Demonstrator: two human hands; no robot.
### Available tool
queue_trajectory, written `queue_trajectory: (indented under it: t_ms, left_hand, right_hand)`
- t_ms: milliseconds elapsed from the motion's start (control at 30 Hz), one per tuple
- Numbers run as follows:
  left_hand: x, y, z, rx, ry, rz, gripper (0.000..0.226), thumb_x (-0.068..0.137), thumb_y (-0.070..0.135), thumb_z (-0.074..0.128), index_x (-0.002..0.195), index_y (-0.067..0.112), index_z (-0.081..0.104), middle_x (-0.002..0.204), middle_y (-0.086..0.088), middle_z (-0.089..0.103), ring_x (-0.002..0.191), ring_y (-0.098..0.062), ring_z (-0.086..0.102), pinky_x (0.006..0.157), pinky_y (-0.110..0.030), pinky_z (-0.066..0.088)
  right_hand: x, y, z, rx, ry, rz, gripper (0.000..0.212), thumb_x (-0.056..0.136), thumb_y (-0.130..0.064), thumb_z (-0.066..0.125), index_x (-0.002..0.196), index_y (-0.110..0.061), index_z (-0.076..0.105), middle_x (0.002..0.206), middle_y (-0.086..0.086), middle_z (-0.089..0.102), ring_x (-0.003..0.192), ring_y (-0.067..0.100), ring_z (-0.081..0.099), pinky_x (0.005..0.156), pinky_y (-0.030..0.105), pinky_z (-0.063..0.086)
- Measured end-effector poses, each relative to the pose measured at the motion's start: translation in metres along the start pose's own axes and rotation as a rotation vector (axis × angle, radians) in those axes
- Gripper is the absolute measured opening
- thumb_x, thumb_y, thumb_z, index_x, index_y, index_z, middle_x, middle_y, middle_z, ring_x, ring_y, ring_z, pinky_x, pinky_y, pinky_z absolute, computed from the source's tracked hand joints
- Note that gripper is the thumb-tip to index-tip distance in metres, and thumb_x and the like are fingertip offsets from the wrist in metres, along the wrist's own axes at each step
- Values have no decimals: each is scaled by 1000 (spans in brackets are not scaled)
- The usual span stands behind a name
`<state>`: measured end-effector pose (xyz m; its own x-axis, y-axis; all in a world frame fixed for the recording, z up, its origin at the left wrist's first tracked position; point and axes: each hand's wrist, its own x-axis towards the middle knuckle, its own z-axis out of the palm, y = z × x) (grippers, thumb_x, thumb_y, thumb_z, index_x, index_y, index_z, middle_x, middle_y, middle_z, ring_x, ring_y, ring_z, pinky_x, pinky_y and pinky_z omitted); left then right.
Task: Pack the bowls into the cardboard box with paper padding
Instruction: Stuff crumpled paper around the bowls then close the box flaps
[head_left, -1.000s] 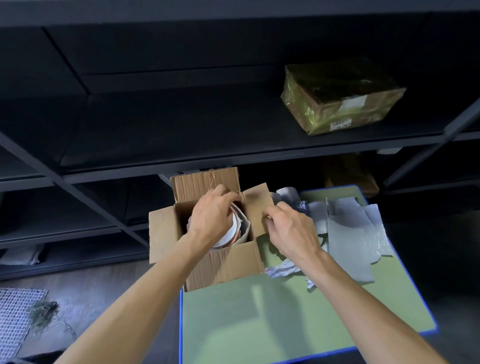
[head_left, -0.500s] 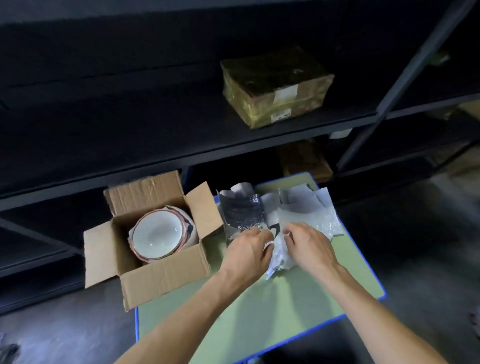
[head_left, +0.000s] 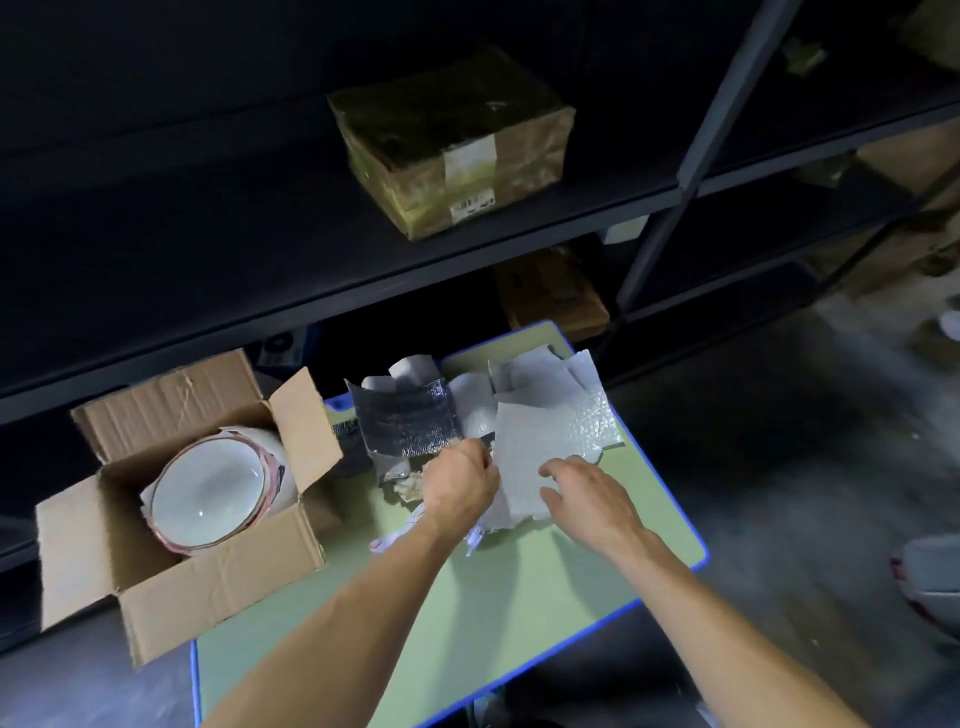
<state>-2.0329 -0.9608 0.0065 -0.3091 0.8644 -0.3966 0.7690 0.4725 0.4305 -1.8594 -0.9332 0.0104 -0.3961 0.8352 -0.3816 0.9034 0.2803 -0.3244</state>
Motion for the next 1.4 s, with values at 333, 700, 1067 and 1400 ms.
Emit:
queue_trajectory:
  t_ms: [333, 700, 1067, 1400]
  left_hand:
    - [-41, -28, -54, -427, 163, 51, 14, 94, 18, 56, 82, 22, 49, 66, 6, 55, 55, -7, 40, 52, -16, 34]
    - [-85, -60, -115, -598, 419, -29, 15, 93, 34, 63, 104, 34, 53, 80, 11, 62, 67, -1, 57, 63, -16, 45]
    - [-99, -130, -164, -771, 534, -150, 38, 91, 28, 67, 129, 29, 60, 119, 17, 62, 107, -7, 59, 86, -24, 52]
    - [-99, -182, -177, -1260, 461, -247, 17, 91, 12, 66, 107, 9, 69, 90, -7, 74, 65, -14, 65, 62, -28, 49]
  right_hand:
    - [16, -11, -34, 56, 40, 41, 42, 98, -49, 47, 117, -13, 54, 115, 7, 61, 114, 30, 56, 85, 39, 47]
    - [19, -91, -82, 516, 34, -205, 19, 93, -22, 52, 78, -34, 48, 69, -15, 48, 64, 4, 44, 60, 25, 33]
    - [2, -181, -94, 639, 29, -407, 19, 92, -29, 67, 108, -39, 64, 101, -20, 69, 94, -7, 62, 82, 25, 48]
    - [-11, -242, -67, 738, -102, -403, 26, 90, -26, 70, 116, -30, 64, 108, -11, 71, 99, 4, 67, 86, 31, 56]
